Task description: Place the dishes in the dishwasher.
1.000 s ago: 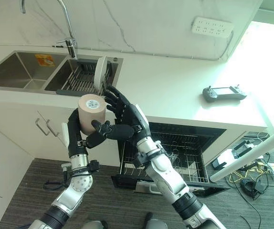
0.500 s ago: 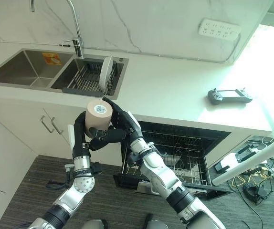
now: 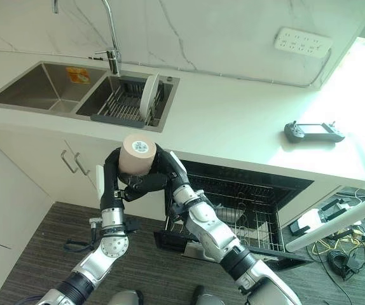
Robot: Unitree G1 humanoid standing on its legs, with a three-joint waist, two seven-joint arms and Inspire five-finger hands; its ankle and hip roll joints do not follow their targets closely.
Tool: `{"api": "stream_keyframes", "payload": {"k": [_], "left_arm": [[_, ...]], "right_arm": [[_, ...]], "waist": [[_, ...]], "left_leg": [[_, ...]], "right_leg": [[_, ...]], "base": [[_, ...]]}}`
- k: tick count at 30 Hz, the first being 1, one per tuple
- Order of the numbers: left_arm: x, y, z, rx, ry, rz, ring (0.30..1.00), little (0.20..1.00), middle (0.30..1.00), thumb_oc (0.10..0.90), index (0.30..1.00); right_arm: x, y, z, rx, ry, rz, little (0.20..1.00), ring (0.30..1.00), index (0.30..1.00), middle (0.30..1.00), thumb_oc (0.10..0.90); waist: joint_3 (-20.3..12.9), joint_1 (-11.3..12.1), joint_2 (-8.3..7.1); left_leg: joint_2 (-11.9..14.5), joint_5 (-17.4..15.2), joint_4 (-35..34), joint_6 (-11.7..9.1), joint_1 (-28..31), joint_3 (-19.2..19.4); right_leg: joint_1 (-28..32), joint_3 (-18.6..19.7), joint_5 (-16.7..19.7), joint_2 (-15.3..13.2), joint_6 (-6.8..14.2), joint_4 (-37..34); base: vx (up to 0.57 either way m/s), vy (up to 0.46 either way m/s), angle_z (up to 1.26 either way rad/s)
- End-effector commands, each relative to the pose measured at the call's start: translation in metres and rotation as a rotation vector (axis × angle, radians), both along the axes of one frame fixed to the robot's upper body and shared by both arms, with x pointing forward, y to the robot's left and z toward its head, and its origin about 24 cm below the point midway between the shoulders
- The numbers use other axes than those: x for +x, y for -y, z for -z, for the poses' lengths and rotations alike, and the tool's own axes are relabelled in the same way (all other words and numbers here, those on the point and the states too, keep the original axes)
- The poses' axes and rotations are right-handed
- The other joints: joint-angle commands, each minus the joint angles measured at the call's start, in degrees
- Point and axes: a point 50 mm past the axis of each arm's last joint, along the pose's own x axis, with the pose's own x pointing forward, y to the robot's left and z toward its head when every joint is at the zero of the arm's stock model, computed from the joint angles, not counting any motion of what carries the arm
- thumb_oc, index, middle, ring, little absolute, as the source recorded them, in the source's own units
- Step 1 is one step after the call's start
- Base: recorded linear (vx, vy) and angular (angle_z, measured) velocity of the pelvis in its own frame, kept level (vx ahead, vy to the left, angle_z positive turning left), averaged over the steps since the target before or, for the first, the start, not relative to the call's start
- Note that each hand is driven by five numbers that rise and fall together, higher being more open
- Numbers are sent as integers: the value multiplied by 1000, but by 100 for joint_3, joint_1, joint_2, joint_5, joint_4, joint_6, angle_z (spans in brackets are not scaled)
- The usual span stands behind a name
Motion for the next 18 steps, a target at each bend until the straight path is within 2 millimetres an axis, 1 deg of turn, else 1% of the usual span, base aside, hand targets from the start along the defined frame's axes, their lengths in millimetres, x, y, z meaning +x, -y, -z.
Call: {"api": "stream_keyframes", "payload": {"k": [1, 3, 5, 7, 8, 10, 18], "left_arm": [[15, 38, -50, 42, 277, 167, 300, 300, 300, 400, 300], [16, 39, -50, 35, 274, 163, 300, 300, 300, 400, 300], [14, 41, -45, 39, 251, 188, 300, 300, 300, 400, 300], [10, 44, -38, 46, 227, 210, 300, 300, 300, 400, 300], [8, 45, -32, 47, 203, 217, 300, 300, 300, 400, 300], [6, 45, -28, 48, 186, 217, 300, 300, 300, 400, 300], [9, 44, -26, 18, 147, 224, 300, 300, 300, 400, 300]], "right_arm": [[5, -38, -80, 159, 285, -99, 900, 900, 900, 900, 800], [6, -39, -84, 168, 292, -96, 900, 900, 900, 900, 800], [5, -41, -90, 183, 308, -84, 900, 900, 900, 900, 800], [5, -42, -92, 198, 319, -69, 900, 900, 900, 900, 800], [6, -41, -94, 211, 321, -54, 900, 900, 900, 900, 800], [7, -39, -95, 225, 313, -41, 900, 900, 900, 900, 800], [8, -33, -102, 281, 342, -33, 900, 900, 900, 900, 800]], "waist": [[-180, 118, -130], [-169, 136, -141], [-139, 181, -169], [-112, 210, -185], [-96, 221, -194], [-102, 221, -193], [-97, 220, -180]], "left_leg": [[59, -515, -163, 140, 236, 14], [56, -514, -163, 142, 234, 0], [51, -515, -163, 148, 221, -25], [46, -522, -163, 151, 212, -48], [47, -529, -163, 152, 212, -46], [52, -535, -163, 153, 216, -34], [28, -508, -163, 167, 217, -30]], "right_leg": [[556, 296, -1234, -273, 354, 162], [555, 295, -1227, -277, 364, 162], [547, 279, -1210, -283, 382, 162], [546, 258, -1206, -276, 384, 162], [547, 255, -1209, -271, 381, 162], [548, 259, -1216, -266, 376, 162], [549, 270, -1205, -274, 352, 162]], "base": [[0, 0, 0], [6, -17, 0], [5, -44, 2], [1, -35, 9], [3, -20, 10], [4, -5, 3], [0, 0, 0]]}}
